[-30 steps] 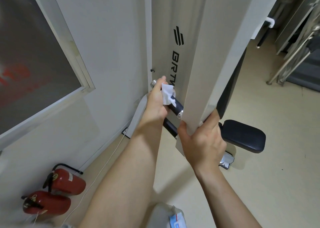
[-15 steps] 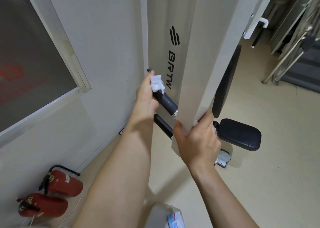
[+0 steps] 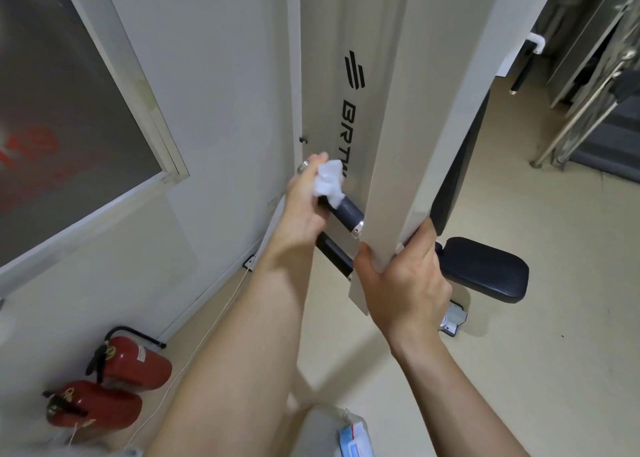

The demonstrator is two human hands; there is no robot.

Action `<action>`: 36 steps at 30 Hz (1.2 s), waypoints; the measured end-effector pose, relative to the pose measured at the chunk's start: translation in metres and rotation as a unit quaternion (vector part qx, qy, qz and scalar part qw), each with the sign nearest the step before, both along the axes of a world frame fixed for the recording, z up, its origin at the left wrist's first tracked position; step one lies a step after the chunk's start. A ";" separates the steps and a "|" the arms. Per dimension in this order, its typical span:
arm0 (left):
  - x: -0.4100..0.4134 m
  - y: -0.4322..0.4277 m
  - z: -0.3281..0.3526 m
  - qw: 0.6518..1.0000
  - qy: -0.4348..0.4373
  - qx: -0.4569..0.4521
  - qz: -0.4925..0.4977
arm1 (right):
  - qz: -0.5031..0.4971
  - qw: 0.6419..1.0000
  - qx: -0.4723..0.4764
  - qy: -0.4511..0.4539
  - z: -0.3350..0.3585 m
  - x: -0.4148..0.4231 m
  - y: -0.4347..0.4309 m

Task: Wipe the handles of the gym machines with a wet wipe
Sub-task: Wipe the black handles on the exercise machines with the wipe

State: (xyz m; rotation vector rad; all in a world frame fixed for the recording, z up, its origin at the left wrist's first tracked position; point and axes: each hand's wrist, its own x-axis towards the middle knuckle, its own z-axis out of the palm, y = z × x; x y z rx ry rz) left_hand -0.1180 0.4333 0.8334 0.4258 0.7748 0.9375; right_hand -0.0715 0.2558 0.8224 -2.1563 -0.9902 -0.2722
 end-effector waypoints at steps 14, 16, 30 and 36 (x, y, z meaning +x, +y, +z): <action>-0.019 -0.032 -0.039 0.997 -0.063 0.021 -0.042 | -0.008 1.000 0.000 0.022 0.005 0.001 0.001; -0.021 -0.037 -0.039 0.998 -0.030 0.037 -0.034 | -0.007 0.999 -0.002 0.040 0.007 0.000 0.001; -0.043 -0.048 -0.037 0.991 -0.130 -0.036 0.008 | -0.026 0.999 0.003 0.045 0.004 -0.008 0.004; -0.025 -0.051 -0.040 0.997 0.021 0.053 0.044 | -0.037 0.999 0.010 0.034 0.001 -0.003 0.008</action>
